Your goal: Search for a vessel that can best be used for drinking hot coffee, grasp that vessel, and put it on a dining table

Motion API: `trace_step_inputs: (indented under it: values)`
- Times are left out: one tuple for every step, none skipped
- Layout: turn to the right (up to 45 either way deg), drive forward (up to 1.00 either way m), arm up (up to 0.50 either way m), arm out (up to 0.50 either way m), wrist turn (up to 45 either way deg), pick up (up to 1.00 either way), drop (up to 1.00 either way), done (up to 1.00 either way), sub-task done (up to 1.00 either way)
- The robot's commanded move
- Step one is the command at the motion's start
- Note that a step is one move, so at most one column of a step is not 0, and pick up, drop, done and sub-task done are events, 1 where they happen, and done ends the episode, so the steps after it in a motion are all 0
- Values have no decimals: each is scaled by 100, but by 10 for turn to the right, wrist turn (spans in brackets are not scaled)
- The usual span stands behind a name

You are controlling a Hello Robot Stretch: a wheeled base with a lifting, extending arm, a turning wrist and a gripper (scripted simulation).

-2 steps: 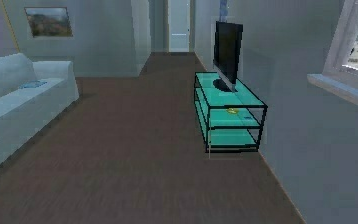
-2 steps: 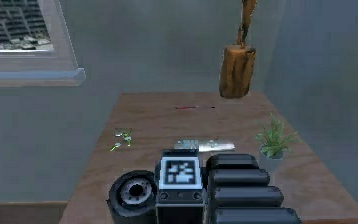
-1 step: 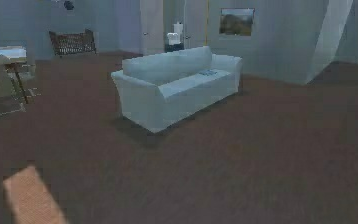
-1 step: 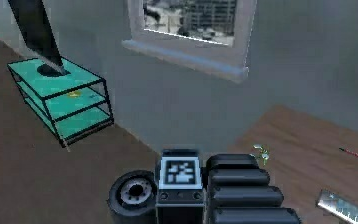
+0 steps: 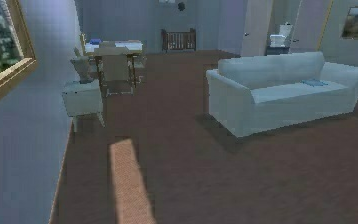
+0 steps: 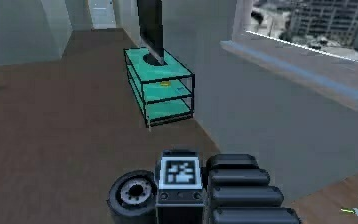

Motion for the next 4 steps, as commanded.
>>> trace_step_inputs:
  values:
    - [0, 30, 0, 0, 0, 0, 0, 0, 0]
    - [-150, 0, 0, 0, 0, 0, 0, 0, 0]
    - [0, 100, 0, 0, 0, 0, 0, 0, 0]
    - [0, 100, 0, 0, 0, 0, 0, 0, 0]
